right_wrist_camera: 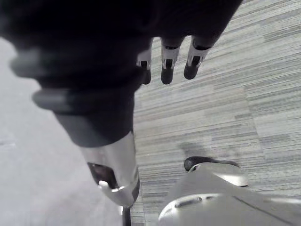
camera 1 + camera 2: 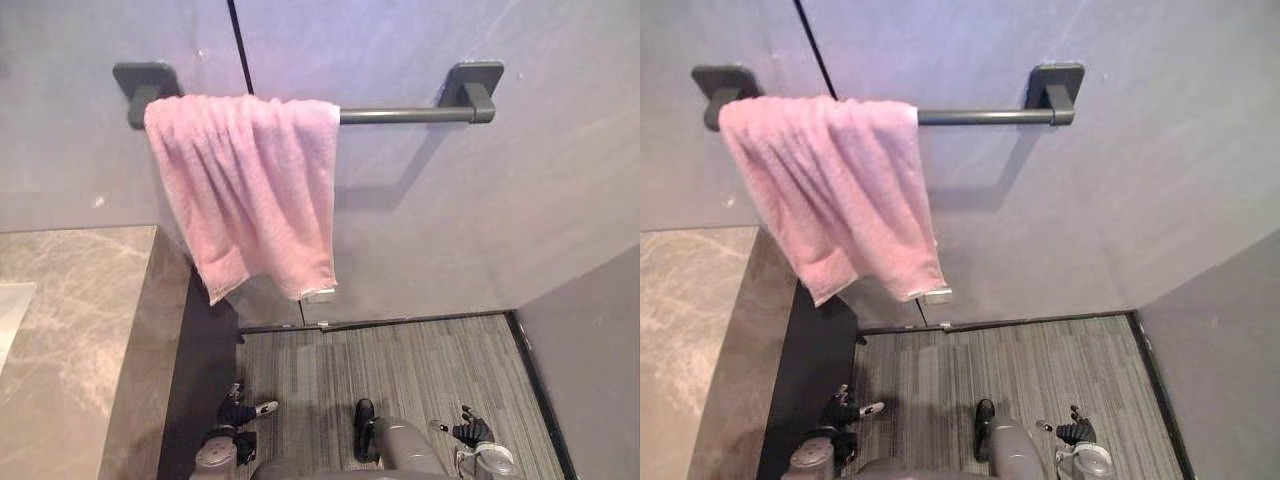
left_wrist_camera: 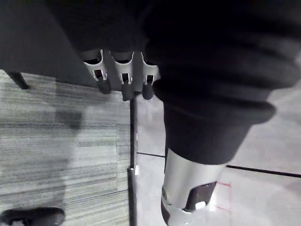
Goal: Organize washtable
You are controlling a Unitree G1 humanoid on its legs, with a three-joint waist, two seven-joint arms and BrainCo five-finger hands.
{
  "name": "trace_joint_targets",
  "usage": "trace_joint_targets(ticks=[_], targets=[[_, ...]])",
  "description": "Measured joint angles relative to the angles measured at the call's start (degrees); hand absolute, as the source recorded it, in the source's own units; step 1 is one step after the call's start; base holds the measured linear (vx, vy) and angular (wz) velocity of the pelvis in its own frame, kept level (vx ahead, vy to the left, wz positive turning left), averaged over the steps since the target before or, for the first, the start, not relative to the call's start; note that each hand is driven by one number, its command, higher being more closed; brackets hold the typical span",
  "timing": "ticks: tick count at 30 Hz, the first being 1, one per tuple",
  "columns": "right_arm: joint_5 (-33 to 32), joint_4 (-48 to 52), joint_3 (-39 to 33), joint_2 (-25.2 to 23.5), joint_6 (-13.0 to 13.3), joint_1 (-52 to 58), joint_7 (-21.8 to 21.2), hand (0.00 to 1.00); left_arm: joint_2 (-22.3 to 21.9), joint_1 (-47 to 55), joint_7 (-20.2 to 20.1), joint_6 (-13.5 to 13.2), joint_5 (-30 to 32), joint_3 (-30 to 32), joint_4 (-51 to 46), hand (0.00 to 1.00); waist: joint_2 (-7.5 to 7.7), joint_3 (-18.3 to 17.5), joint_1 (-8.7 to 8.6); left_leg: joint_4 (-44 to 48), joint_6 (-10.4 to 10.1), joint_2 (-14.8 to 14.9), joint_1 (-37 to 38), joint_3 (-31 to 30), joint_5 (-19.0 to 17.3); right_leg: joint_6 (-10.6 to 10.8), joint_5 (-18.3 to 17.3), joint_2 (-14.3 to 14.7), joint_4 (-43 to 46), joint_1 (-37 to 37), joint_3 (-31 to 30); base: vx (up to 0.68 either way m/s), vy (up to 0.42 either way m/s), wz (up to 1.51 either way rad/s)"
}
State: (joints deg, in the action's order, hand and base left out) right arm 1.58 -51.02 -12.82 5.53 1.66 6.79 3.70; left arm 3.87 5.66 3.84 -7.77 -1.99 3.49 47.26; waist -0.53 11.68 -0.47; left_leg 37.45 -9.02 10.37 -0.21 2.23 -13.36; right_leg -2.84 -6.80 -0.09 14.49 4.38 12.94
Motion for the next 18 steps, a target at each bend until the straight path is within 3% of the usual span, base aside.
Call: trace_joint_targets(ticks=[1, 3, 5, 6, 7, 8, 10, 18], targets=[[-0.31, 0.91, -0.14, -0.29, 0.07, 0.08, 0.11, 0.0, -0.56, 0.29, 0.01, 0.04, 0.0, 0.1, -0.01, 0.0, 0.03, -0.01, 1.04, 5.2, 1.14, 1.77, -2.37, 3.38, -1.04, -0.23, -0.14, 0.07, -1.15, -2.52, 0.38, 0.19, -0.068, 0.24], [-0.78, 2.2, -0.49, -0.54, 0.39, -0.42, 0.23, 0.0, -1.19, 0.49, 0.02, 0.05, 0.0, 0.09, -0.32, 0.0, 0.49, -0.07, 1.51, 3.66, 2.99, 2.8, -5.53, 6.41, -2.1, -0.21, -0.14, -0.16, -3.21, -4.66, 0.72, 0.14, -0.011, 0.08], [-1.08, 2.4, -0.68, -0.58, 0.41, -1.6, 0.53, 0.0, -1.03, 0.61, 0.05, 0.05, -0.01, 0.1, -0.68, 0.0, 0.3, -0.2, 1.59, -4.78, 3.9, 2.08, -7.54, 6.57, -2.25, 0.22, -0.21, -0.53, -3.82, -5.13, 0.67, 0.11, 0.068, 0.03], [-1.11, 2.34, -0.69, -0.51, 0.42, -1.89, 0.83, 0.0, -0.95, 0.75, 0.07, 0.08, -0.03, 0.06, -0.52, 0.0, -0.28, -0.49, 1.53, -13.82, 4.13, 1.12, -7.52, 5.43, 0.41, 1.44, -0.6, -0.59, -3.59, -5.06, 0.46, 0.07, 0.107, -0.06], [-1.09, 1.96, -0.76, -0.61, 0.38, -2.02, 1.08, 0.0, -0.79, 0.94, 0.04, 0.07, -0.02, -0.02, -0.39, 0.0, -0.79, -0.63, 1.67, -16.47, 3.94, 0.49, -7.51, 4.76, 3.33, 2.13, -0.86, -0.53, -3.51, -5.09, -0.04, 0.15, 0.163, -0.07], [-1.09, 0.84, -0.57, -1.22, 0.27, -1.87, 1.18, 0.0, -0.09, 1.18, 0.21, 0.12, -0.04, -0.07, 0.32, 0.0, 0.53, -1.32, 1.81, -19.22, 4.37, -1.0, -5.78, 5.08, 4.26, 3.23, -0.52, -1.36, -4.21, -5.24, -1.12, 0.15, 0.141, -0.07], [-1.02, 0.53, -0.71, -1.4, 0.25, -1.31, 1.23, 0.0, 0.67, 1.18, 0.25, 0.14, -0.03, -0.11, 0.73, 0.0, 1.58, -1.9, 2.13, -21.08, 5.03, -2.55, -5.03, 5.92, 4.82, 4.03, -0.12, -2.6, -5.38, -5.43, -1.75, 0.14, 0.123, -0.09], [-0.29, -2.13, -0.58, -1.48, 0.33, -1.1, 1.17, 0.0, 2.53, 1.13, 0.15, 0.21, 0.46, -0.18, 2.6, 0.0, 1.94, -2.33, 2.69, -27.21, 5.72, -5.43, -0.07, 6.72, 6.3, 4.85, -0.3, -4.16, -6.85, -7.09, -3.67, 0.05, 0.044, -0.07]])
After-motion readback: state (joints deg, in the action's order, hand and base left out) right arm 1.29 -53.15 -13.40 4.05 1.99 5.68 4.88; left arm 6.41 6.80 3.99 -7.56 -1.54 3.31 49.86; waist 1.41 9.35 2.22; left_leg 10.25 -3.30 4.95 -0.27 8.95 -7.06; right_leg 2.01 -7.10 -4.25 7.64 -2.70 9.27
